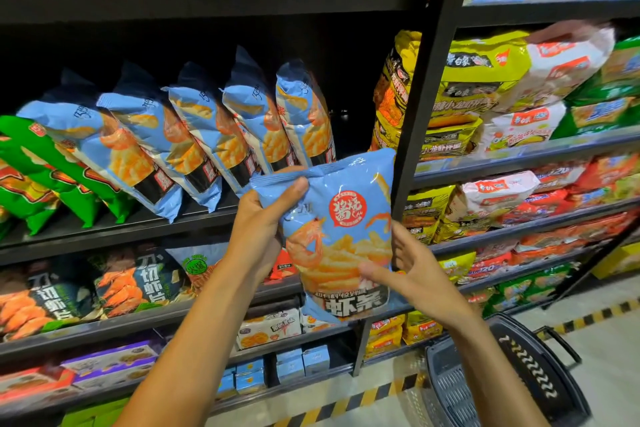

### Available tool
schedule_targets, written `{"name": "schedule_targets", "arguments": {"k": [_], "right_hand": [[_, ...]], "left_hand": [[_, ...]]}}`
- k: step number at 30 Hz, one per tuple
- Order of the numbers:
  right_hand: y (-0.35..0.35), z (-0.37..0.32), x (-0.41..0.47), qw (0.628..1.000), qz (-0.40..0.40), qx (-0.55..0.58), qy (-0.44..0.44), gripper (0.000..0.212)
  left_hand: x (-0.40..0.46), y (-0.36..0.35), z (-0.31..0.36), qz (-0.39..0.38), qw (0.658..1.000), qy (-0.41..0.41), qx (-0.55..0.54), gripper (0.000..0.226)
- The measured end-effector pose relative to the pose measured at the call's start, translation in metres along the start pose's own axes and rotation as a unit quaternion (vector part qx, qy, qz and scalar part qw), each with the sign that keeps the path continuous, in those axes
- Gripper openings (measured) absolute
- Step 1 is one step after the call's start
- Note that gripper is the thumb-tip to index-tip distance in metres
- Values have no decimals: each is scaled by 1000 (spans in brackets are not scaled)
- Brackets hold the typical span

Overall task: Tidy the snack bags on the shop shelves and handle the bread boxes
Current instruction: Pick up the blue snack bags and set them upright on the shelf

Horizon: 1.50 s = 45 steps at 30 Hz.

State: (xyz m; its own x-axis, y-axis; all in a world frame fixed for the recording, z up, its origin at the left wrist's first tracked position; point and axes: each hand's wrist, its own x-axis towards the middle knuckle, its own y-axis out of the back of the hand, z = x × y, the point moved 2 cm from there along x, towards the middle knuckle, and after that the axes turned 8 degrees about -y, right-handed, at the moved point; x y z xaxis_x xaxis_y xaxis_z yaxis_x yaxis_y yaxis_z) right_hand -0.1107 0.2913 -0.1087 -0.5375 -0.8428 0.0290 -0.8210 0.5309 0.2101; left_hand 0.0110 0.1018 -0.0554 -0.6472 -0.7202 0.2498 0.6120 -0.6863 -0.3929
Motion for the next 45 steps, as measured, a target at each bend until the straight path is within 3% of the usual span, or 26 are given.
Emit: {"name": "schedule_targets", "arguments": {"k": [2, 6, 8, 11, 13, 16, 19, 20, 23, 25, 27, 30, 33, 36, 41, 45], "right_hand": [[1, -1, -1, 999, 38, 10, 15, 59], [11, -5, 0, 987, 115, 109, 33, 54], [16, -2, 2, 981, 152, 120, 8, 51], [12, 4, 6, 974, 151, 142, -94, 93], [6, 15, 12, 960, 148, 191, -140, 108], [-7, 16, 17, 946, 151, 232, -167, 96], [-14, 18, 20, 949, 127, 241, -161, 48], [-15, 18, 21, 949, 127, 242, -159, 44], [-17, 18, 22, 948, 131, 246, -151, 66], [-19, 19, 21, 950, 128, 245, -145, 72], [-19, 20, 20, 954, 135, 231, -132, 70], [-20, 15, 20, 969, 156, 172, -86, 47], [-21, 3, 18, 973, 183, 136, -47, 43], [-17, -16, 17, 978, 166, 119, -32, 41], [-1, -37, 5, 992, 67, 107, -7, 60], [-13, -33, -2, 997, 17, 73, 13, 60]], "left_hand": [[3, -7, 4, -38, 999, -5, 3, 32], [4, -3, 1, -149, 988, 6, 37, 83], [-8, 0, -9, -187, 978, 30, 84, 94], [-35, -8, -25, -243, 963, 80, 84, 95], [-46, -12, -31, -250, 960, 93, 80, 101], [-50, -8, -33, -229, 965, 88, 98, 100], [-58, 3, -36, -212, 970, 86, 88, 86], [-60, 4, -34, -205, 971, 85, 91, 86], [-64, -3, -22, -212, 967, 74, 123, 93], [-58, -8, -16, -226, 962, 73, 138, 110], [-58, -8, -12, -197, 965, 98, 143, 98], [-63, 9, -21, -247, 937, 41, 243, 84], [-58, 16, -34, -198, 949, 25, 246, 80], [-49, 11, -38, -101, 978, 2, 181, 55], [-38, 17, -51, 85, 989, 88, 79, 32], [-40, 16, -56, 126, 979, 160, 26, 41]]}}
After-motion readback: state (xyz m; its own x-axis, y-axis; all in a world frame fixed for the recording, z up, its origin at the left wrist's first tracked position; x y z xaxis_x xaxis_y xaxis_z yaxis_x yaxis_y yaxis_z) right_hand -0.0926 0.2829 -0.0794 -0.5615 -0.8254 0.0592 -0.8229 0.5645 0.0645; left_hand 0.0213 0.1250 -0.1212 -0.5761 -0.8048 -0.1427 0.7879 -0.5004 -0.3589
